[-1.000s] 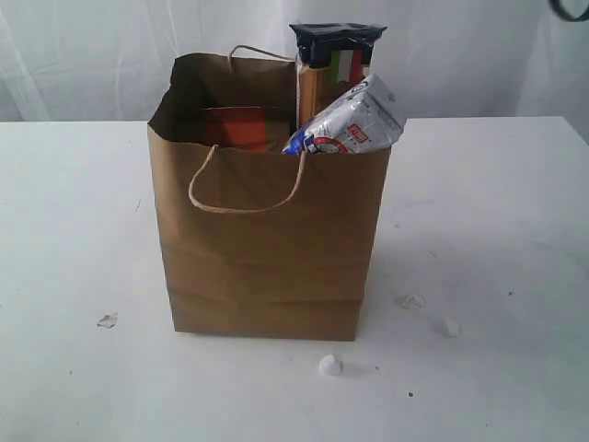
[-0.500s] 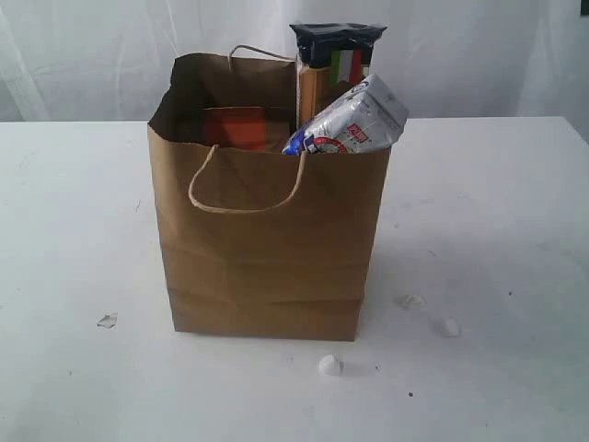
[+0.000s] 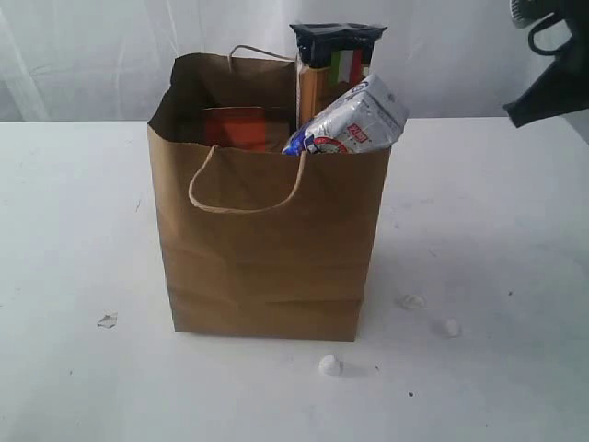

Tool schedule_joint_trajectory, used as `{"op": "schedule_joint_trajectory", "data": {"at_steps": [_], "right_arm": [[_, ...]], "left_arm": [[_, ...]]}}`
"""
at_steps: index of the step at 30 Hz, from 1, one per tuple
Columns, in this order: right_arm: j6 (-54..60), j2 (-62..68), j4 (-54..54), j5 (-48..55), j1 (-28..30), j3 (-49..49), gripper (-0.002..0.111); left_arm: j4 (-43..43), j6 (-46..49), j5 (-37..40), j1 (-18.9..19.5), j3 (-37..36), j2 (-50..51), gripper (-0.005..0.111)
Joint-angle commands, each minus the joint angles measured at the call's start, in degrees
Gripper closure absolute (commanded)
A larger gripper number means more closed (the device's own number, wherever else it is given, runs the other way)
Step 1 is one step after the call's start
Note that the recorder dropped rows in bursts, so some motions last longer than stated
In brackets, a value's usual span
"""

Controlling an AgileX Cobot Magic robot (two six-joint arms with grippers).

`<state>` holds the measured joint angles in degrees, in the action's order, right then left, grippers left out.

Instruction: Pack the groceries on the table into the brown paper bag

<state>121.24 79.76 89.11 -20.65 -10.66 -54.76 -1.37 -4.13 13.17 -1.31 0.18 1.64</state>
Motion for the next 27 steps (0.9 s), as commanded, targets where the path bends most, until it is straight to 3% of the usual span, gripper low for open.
{"op": "schedule_joint_trajectory", "data": {"at_steps": [1, 4, 6, 9, 11, 13, 16, 20, 22, 27], "right_arm": [[-1.8, 0.0, 6.5, -7.1, 1.1, 0.3, 0.108], [-22.6, -0.9, 10.8, -13.3, 1.1, 1.5, 0.108], [-30.0, -2.5, 10.8, -8.3, 1.1, 3.3, 0.108], [-22.9, -3.9, 10.8, 5.1, 1.1, 5.2, 0.108], [-17.8, -3.9, 10.8, 8.5, 1.1, 6.8, 0.108], [-29.5, -3.9, -1.9, 7.9, 1.1, 10.1, 0.108], [-75.9, -3.9, -32.4, 10.1, 1.1, 16.1, 0.108], [-123.6, -3.7, -82.4, 27.8, -0.1, 16.7, 0.108], [-127.1, -3.7, -90.3, 36.3, -0.7, 16.7, 0.108], [-111.4, -3.6, -89.5, 49.8, -0.8, 15.9, 0.108]], "left_arm": [[-0.3, -0.1, 0.2, -0.1, -0.2, -0.3, 0.107], [-0.3, -0.1, 0.2, -0.1, -0.2, -0.3, 0.107], [-0.3, -0.1, 0.2, -0.1, -0.2, -0.3, 0.107], [-0.3, -0.1, 0.2, -0.1, -0.2, -0.3, 0.107], [-0.3, -0.1, 0.2, -0.1, -0.2, -0.3, 0.107], [-0.3, -0.1, 0.2, -0.1, -0.2, -0.3, 0.107], [-0.3, -0.1, 0.2, -0.1, -0.2, -0.3, 0.107], [-0.3, -0.1, 0.2, -0.1, -0.2, -0.3, 0.107], [-0.3, -0.1, 0.2, -0.1, -0.2, -0.3, 0.107], [-0.3, -0.1, 0.2, -0.1, -0.2, -0.3, 0.107]]}}
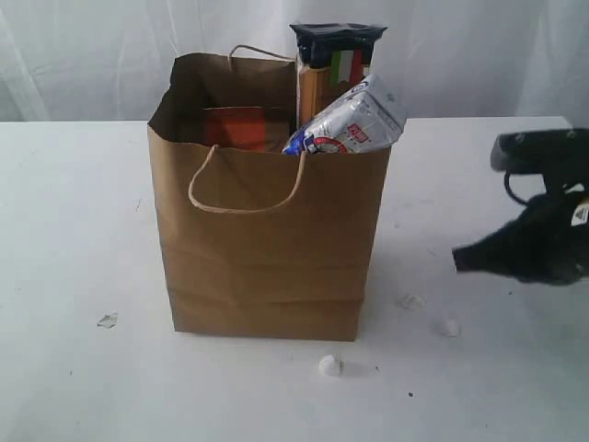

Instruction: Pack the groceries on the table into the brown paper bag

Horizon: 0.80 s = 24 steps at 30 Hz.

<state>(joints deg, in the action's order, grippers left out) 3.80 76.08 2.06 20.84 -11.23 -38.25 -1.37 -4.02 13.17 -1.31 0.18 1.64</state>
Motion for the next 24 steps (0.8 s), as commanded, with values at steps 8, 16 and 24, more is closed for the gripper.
{"op": "schedule_joint_trajectory", "data": {"at_steps": [8, 16, 24], "right_arm": [[35.9, 7.6, 13.7, 20.3, -1.4, -9.3, 0.108], [49.5, 11.3, 17.8, 17.4, -1.4, -11.5, 0.072], [63.8, 17.9, 21.6, 13.9, -1.4, -11.4, 0.076]], "left_arm": [[-0.3, -0.2, 0.2, -0.1, -0.2, -0.3, 0.107], [-0.3, -0.2, 0.2, -0.1, -0.2, -0.3, 0.107], [-0.3, -0.2, 0.2, -0.1, -0.2, -0.3, 0.107]]}}
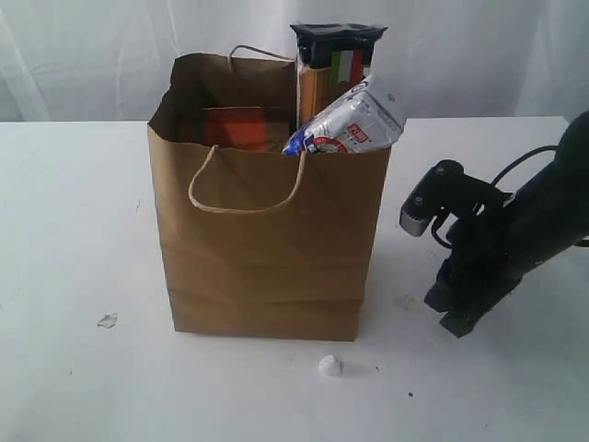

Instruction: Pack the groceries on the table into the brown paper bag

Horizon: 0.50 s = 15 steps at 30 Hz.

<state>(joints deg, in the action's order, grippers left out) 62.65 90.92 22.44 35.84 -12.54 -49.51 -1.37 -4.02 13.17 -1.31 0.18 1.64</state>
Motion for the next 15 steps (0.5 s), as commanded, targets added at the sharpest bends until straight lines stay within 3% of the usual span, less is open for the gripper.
{"op": "schedule_joint_trajectory", "data": {"at_steps": [1, 15], "right_arm": [[5.2, 4.1, 1.3, -2.0, 0.0, -0.2, 0.076], [20.4, 10.2, 15.2, -9.6, 0.0, -0.2, 0.076]], "left_arm": [[-0.3, -0.2, 0.2, -0.1, -0.2, -0.3, 0.107], [-0.3, -0.2, 0.2, -0.1, -0.2, -0.3, 0.107]]}}
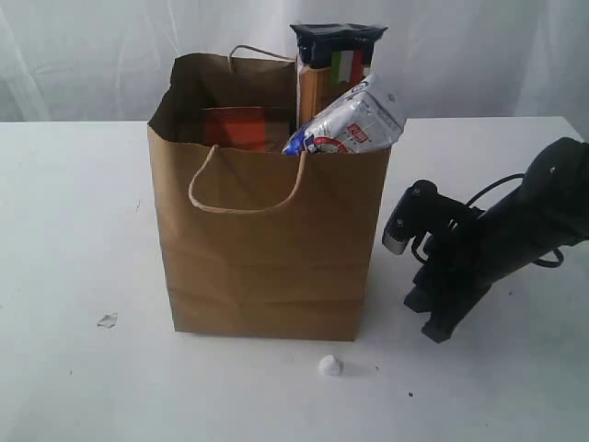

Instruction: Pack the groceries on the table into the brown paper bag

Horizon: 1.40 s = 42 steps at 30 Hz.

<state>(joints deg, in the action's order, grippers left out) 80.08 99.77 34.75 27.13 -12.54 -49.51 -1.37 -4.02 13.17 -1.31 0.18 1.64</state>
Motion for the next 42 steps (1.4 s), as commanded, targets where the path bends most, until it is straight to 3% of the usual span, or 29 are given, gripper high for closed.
{"op": "schedule_joint_trajectory", "data": {"at_steps": [1, 7, 14, 24, 26, 29, 30, 42], "right_arm": [[2.8, 1.9, 2.9, -1.3, 0.0, -0.2, 0.076], [0.2, 2.6, 3.8, -2.6, 0.0, -0.2, 0.078], [-3.0, 2.5, 7.5, -5.7, 0.0, -0.2, 0.108], [-11.3, -5.4, 8.6, -3.0, 0.0, -0.2, 0.108], [-13.6, -5.3, 8.8, -1.0, 0.0, -0.2, 0.102], [-9.7, -3.2, 8.7, 2.5, 0.0, -0.2, 0.069], [-9.7, -2.9, 8.7, 2.2, 0.0, -0.2, 0.067], [-9.8, 4.1, 9.1, -2.6, 0.0, -0.2, 0.071]], "left_arm": [[-0.3, -0.2, 0.2, -0.1, -0.2, -0.3, 0.107], [-0.3, -0.2, 0.2, -0.1, -0.2, -0.3, 0.107], [-0.3, -0.2, 0.2, -0.1, -0.2, -0.3, 0.107], [-0.3, -0.2, 0.2, -0.1, -0.2, -0.3, 0.107], [-0.3, -0.2, 0.2, -0.1, -0.2, -0.3, 0.107], [-0.3, -0.2, 0.2, -0.1, -0.2, -0.3, 0.107], [-0.3, -0.2, 0.2, -0.1, -0.2, -0.3, 0.107], [-0.3, -0.2, 0.2, -0.1, -0.2, -0.3, 0.107]]}}
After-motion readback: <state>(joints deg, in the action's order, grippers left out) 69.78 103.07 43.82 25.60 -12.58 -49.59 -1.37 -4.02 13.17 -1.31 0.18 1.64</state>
